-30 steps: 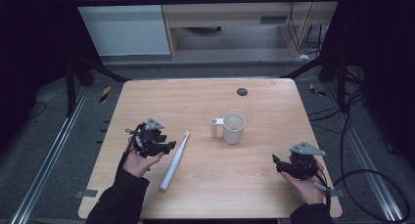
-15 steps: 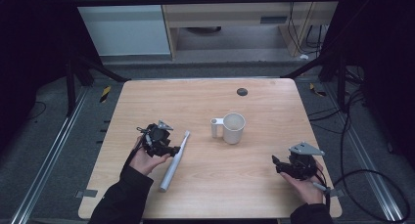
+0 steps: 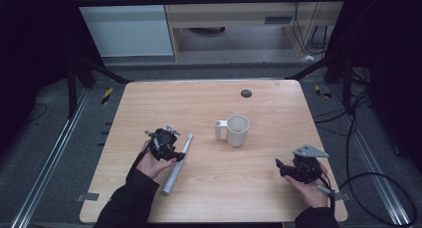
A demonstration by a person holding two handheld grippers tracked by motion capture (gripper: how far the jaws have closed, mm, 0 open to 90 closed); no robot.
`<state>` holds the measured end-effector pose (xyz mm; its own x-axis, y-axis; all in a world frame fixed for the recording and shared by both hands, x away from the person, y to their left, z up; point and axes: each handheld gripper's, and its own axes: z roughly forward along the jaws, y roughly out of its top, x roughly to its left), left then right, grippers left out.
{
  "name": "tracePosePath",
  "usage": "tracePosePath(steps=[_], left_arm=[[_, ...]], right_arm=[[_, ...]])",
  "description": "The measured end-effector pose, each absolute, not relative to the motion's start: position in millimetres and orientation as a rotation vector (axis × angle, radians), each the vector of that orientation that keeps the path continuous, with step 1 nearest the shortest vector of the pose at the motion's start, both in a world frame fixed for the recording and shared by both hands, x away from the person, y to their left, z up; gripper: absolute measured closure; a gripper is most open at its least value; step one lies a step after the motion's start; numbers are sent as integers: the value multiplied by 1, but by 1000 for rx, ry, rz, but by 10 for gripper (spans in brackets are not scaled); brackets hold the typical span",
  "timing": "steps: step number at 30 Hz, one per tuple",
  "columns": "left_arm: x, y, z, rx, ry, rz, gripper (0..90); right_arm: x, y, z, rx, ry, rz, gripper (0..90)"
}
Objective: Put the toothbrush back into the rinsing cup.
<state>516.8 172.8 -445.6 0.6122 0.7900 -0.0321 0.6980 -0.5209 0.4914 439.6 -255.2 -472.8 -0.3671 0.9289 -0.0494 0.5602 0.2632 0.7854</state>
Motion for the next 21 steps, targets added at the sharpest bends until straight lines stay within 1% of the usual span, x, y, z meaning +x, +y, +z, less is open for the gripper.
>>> tracePosePath(steps=[9, 21], left_arm=[[520, 170, -454, 2396, 1196, 242, 515], [523, 166, -463, 2427, 1219, 212, 574]], right_arm=[[440, -254, -474, 1348, 2038, 933, 264], [441, -253, -474, 1336, 2045, 927, 265]])
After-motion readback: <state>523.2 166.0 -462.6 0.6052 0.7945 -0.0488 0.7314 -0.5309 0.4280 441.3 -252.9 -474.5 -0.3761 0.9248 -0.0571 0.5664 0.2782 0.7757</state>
